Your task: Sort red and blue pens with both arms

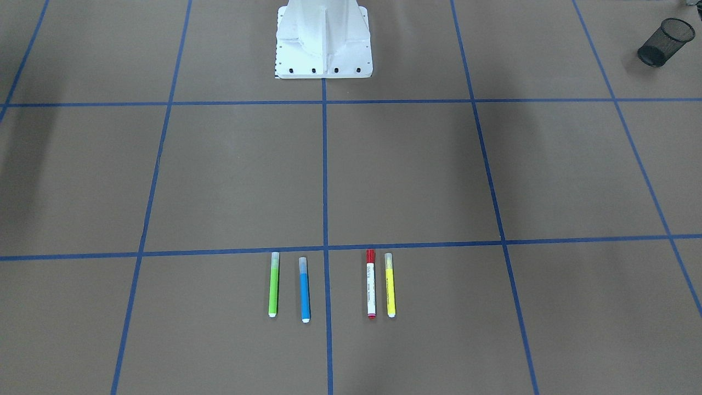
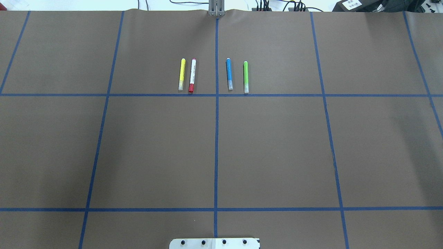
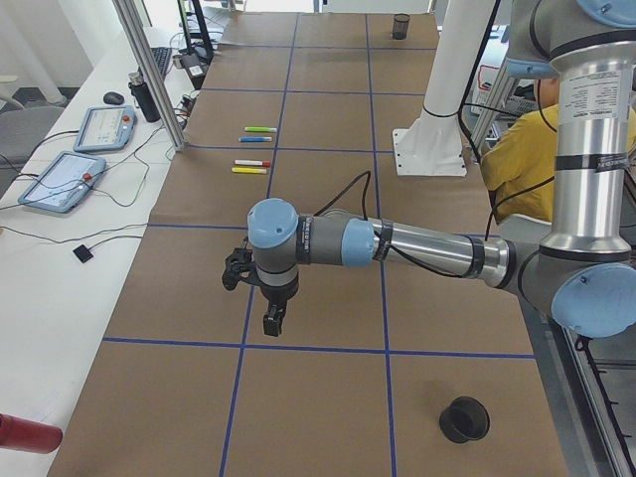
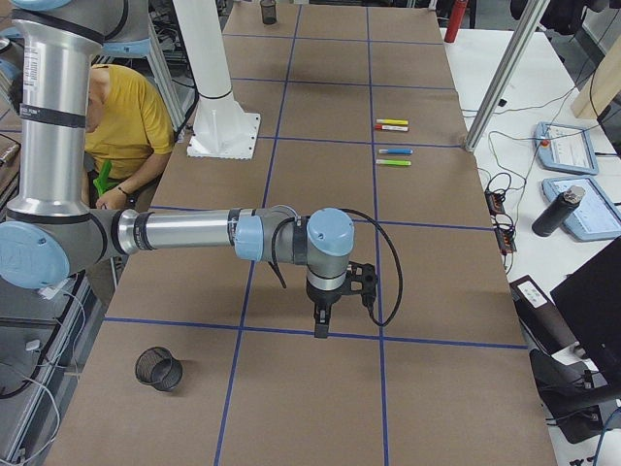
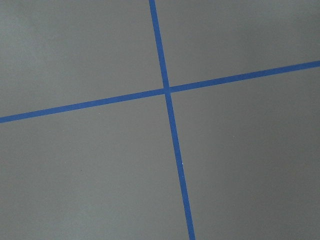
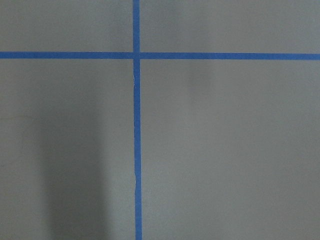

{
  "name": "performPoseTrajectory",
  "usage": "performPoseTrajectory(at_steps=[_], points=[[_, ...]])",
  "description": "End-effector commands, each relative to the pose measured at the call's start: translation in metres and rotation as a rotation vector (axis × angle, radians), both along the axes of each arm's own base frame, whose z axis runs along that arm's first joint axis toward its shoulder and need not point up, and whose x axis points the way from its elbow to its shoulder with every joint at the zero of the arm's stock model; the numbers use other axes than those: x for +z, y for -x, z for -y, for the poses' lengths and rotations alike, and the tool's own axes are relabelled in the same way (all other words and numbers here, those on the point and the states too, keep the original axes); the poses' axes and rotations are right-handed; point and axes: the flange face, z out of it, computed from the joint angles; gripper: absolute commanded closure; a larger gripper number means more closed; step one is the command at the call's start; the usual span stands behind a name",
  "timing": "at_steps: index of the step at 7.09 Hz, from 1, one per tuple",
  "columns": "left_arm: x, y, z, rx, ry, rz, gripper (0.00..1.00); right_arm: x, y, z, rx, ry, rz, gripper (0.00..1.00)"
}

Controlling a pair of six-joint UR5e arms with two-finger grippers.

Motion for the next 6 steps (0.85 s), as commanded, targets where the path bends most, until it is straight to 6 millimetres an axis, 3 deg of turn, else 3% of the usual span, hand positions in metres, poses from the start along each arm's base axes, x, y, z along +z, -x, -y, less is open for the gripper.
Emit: performPoseTrajectory(at_steps=[1,4,5,6], points=[[-0.003,-0.007,0.002,0.013,-0.008,0.0,0.0,0.0,0.001,0.0,-0.001,0.001,0.0,0.0],[-0.015,-0.008,0.007,0.007,-0.035,-0.001,0.0,-0.011,0.001,0.004,-0.006,-0.026,0.0,0.0],[-0.033,-0.009,0.013,0.007,-0.069,-0.007,0.0,-0.024,0.003,0.007,-0.011,-0.053,0.001,0.0],[-0.049,-0.016,0.014,-0.017,-0.055,-0.119,0.0,-0.036,0.004,0.019,-0.014,-0.079,0.0,0.0]])
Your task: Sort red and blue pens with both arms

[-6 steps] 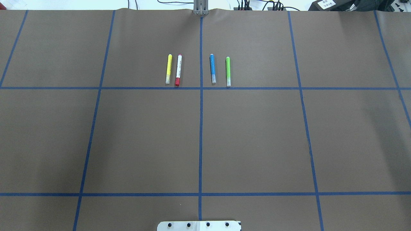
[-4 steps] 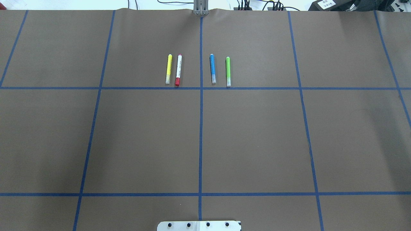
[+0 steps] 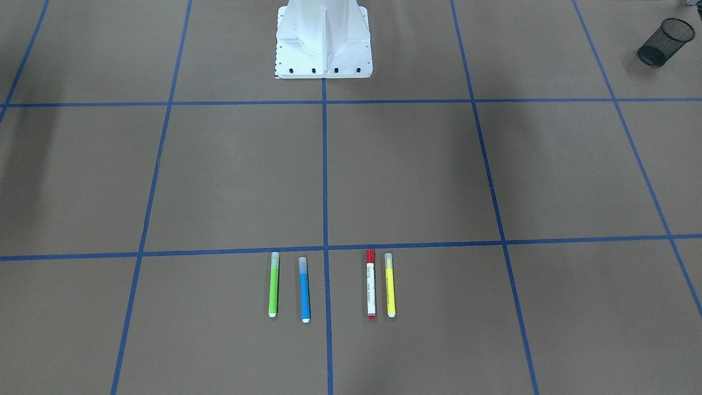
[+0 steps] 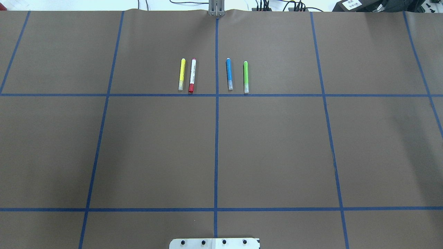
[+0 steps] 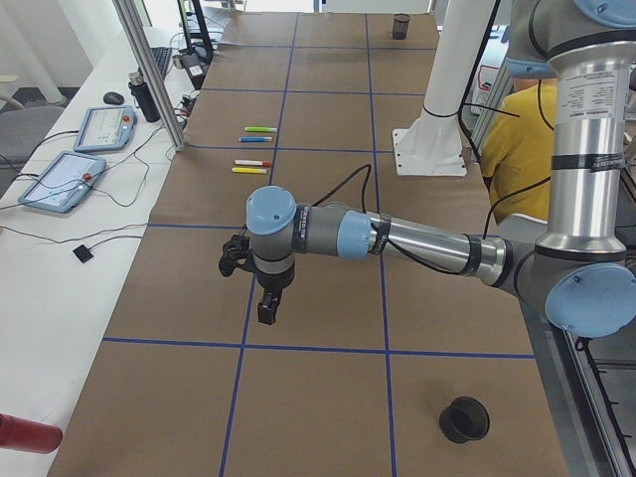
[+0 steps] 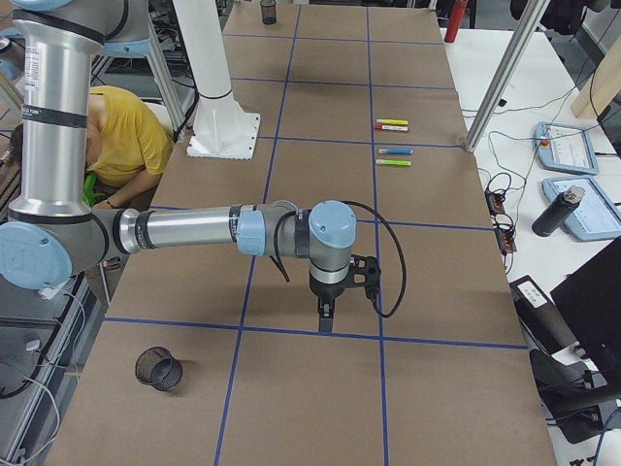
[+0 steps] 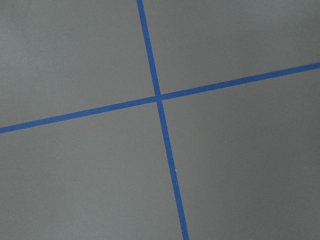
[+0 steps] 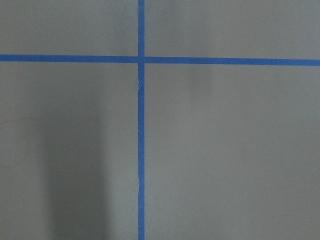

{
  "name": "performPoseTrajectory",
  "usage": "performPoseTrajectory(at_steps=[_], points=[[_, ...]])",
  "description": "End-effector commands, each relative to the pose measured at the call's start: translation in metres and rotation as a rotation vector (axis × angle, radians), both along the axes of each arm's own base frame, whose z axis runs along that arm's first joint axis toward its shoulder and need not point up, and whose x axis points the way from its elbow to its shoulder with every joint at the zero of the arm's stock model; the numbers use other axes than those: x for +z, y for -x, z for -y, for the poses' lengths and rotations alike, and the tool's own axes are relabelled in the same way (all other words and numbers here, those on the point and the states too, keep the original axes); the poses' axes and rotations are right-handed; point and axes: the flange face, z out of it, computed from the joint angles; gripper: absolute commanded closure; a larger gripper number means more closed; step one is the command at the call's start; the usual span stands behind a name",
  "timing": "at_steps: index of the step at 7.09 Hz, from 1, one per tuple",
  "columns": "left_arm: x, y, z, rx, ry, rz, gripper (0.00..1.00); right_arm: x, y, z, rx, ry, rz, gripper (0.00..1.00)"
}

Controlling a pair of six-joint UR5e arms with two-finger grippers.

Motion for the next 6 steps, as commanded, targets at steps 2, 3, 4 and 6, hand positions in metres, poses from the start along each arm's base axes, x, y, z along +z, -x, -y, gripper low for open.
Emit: performPoseTrajectory(at_steps=[2,3,4,6], points=[[-0.065,-0.008,0.027,-0.018,-0.203,-0.119,0.0,-0.026,0.001,0.024,0.003,-0.055,-0.006,0.0],[-0.085,-0.009,0.041,-0.007,-0.344,-0.121,0.0,-0.047,0.001,0.049,0.006,-0.098,-0.005,0.0],[-0.1,-0.016,0.072,-0.01,-0.375,-0.138,0.0,-0.059,0.002,0.058,0.007,-0.12,0.008,0.0],[-0.152,-0.082,0.115,-0.081,-0.234,-0.22,0.0,-0.079,0.003,0.074,0.005,-0.178,0.02,0.0]])
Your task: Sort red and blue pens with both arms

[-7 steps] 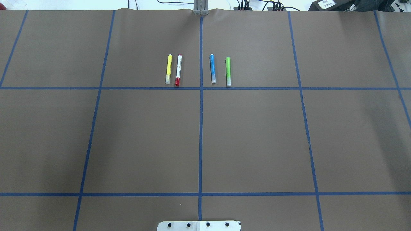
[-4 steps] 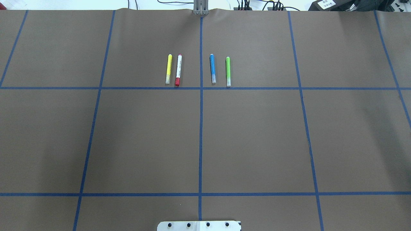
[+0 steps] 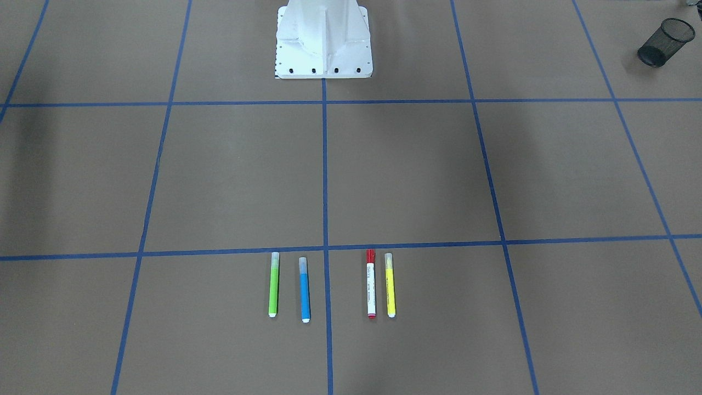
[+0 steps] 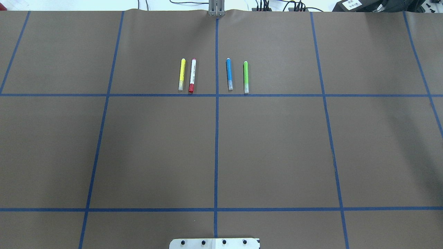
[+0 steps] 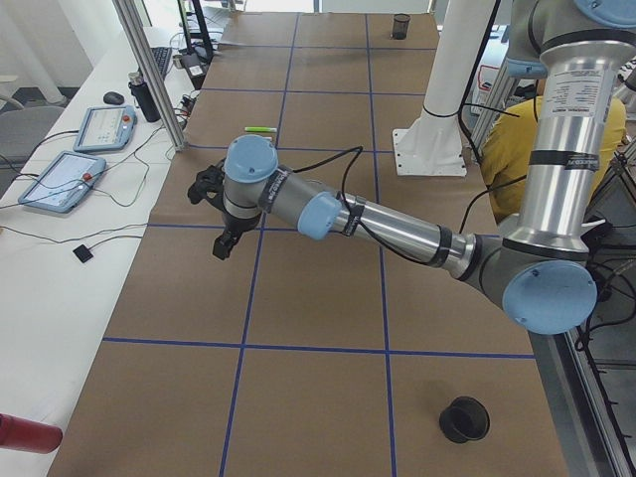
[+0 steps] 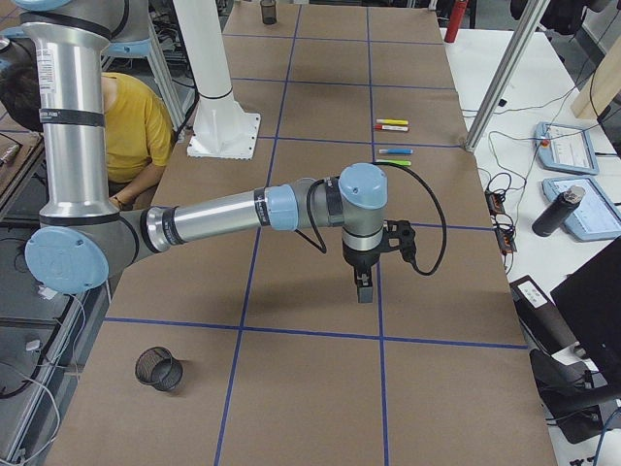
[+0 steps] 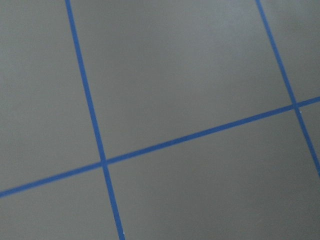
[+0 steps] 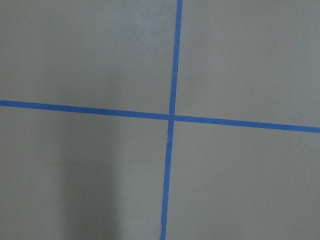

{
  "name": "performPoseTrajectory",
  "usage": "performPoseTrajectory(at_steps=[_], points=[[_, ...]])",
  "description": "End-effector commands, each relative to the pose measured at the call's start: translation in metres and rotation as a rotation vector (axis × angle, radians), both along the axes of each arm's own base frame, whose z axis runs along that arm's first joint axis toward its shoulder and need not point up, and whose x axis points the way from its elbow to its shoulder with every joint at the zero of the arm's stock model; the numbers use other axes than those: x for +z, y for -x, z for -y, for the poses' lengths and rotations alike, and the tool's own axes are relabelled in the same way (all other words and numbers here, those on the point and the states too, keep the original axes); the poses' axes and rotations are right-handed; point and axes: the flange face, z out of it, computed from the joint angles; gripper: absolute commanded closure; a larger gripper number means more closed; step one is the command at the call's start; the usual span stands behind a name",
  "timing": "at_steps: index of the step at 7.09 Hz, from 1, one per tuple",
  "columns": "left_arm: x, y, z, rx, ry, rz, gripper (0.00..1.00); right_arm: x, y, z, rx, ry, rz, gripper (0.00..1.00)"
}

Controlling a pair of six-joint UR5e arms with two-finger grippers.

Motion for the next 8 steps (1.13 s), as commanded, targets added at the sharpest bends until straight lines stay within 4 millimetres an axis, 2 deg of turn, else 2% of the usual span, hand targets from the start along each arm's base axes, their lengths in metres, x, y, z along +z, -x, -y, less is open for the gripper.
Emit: performPoseTrajectory(at_steps=[1,2,3,4,5,6,7,8], points=[[-0.059,-0.089,0.037,0.009,0.097,-0.069,0.0,-0.006,0.004,0.02,-0.006,-0.106,0.006,0.0],[-0.091,-0.133,0.051,0.002,0.056,-0.037,0.0,0.002,0.017,0.027,0.022,-0.112,0.023,0.0],[-0.11,-0.207,0.045,0.053,0.0,0.011,0.0,-0.002,0.046,0.034,0.049,-0.087,0.046,0.0],[-0.143,-0.286,0.044,0.131,-0.046,0.026,0.0,-0.016,0.076,0.042,0.03,-0.101,0.064,0.0],[-0.166,-0.31,0.057,0.114,-0.093,0.044,0.0,-0.034,0.105,0.056,-0.011,-0.149,0.074,0.0],[-0.188,-0.342,0.063,0.137,-0.102,0.038,0.0,-0.039,0.121,0.06,-0.028,-0.15,0.081,0.0],[-0.185,-0.35,0.073,0.054,-0.031,0.042,0.0,-0.043,0.129,0.068,-0.038,-0.153,0.083,0.0],[-0.203,-0.386,0.075,0.043,0.001,0.025,0.0,-0.045,0.131,0.073,-0.04,-0.156,0.083,0.0]])
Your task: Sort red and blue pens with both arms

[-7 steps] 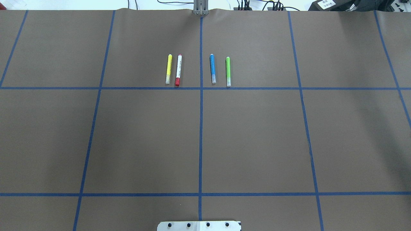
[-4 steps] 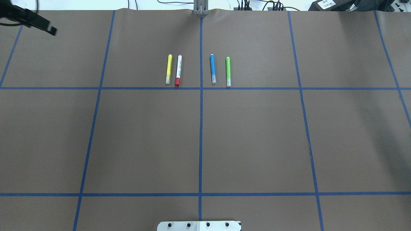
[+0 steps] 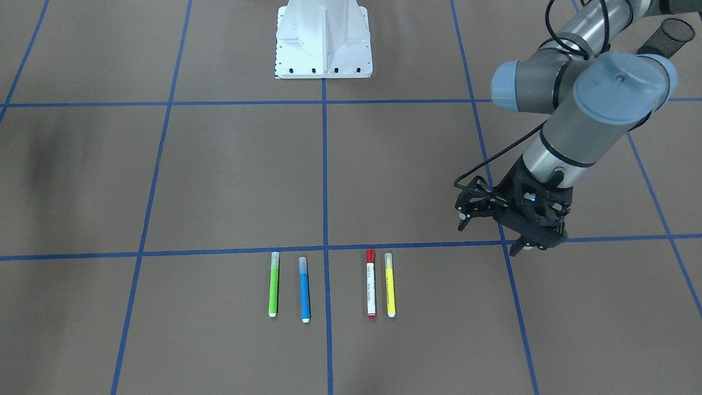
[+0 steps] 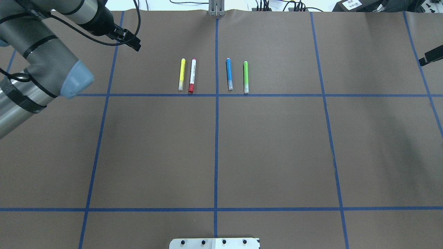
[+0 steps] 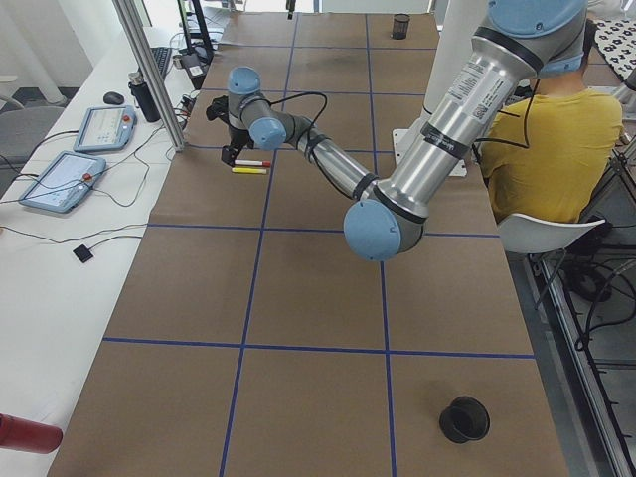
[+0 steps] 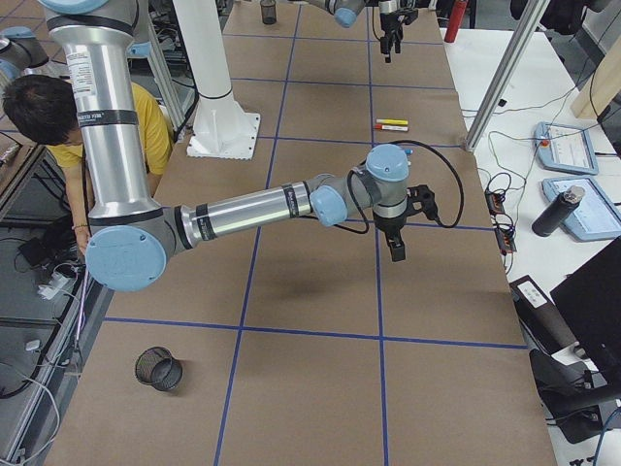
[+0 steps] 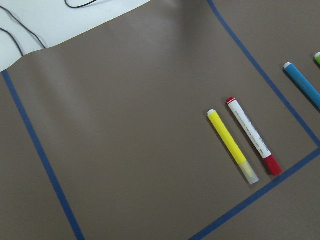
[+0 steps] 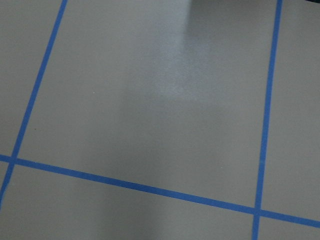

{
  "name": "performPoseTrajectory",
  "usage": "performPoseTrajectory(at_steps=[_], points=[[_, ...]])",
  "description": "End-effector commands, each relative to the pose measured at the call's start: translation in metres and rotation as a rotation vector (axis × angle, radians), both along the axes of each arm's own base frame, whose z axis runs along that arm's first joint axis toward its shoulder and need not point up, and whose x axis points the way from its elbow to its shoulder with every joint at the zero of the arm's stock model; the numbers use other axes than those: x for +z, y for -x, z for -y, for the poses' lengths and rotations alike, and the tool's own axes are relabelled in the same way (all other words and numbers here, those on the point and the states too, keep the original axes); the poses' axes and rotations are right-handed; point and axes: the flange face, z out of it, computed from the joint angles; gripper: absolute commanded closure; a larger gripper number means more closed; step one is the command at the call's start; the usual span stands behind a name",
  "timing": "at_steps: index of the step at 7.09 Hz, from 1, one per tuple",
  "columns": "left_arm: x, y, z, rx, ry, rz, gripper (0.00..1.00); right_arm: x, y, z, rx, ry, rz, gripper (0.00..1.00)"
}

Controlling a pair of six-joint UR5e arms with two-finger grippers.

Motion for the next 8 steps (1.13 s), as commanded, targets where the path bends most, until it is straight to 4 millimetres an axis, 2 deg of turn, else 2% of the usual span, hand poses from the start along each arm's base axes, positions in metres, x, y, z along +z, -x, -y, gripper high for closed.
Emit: performPoseTrajectory(at_steps=[1,2,3,4,5,6,8], points=[[-0.027,-0.083,-0.001,-0.01,0.101,-0.016,0.0,-0.004,0.009,0.007,-0.011,-0.004,0.002,0.0],[-0.024,-0.115,-0.018,-0.048,0.21,-0.043,0.01,-0.003,0.009,0.007,-0.011,-0.004,0.002,0.0],[-0.025,-0.149,-0.037,-0.181,0.251,-0.059,0.01,-0.004,0.009,0.007,-0.011,-0.005,0.002,0.0],[-0.024,-0.171,-0.049,-0.207,0.258,-0.051,0.0,-0.003,0.009,0.007,-0.011,-0.002,0.002,0.0],[-0.032,-0.187,-0.04,-0.249,0.331,-0.053,0.05,-0.001,0.009,0.007,-0.012,0.0,0.001,0.0],[-0.039,-0.223,-0.044,-0.265,0.402,-0.049,0.1,-0.001,0.01,0.007,-0.013,0.0,0.001,0.0],[-0.049,-0.241,-0.032,-0.264,0.412,-0.026,0.17,-0.001,0.01,0.007,-0.013,0.001,0.0,0.0]])
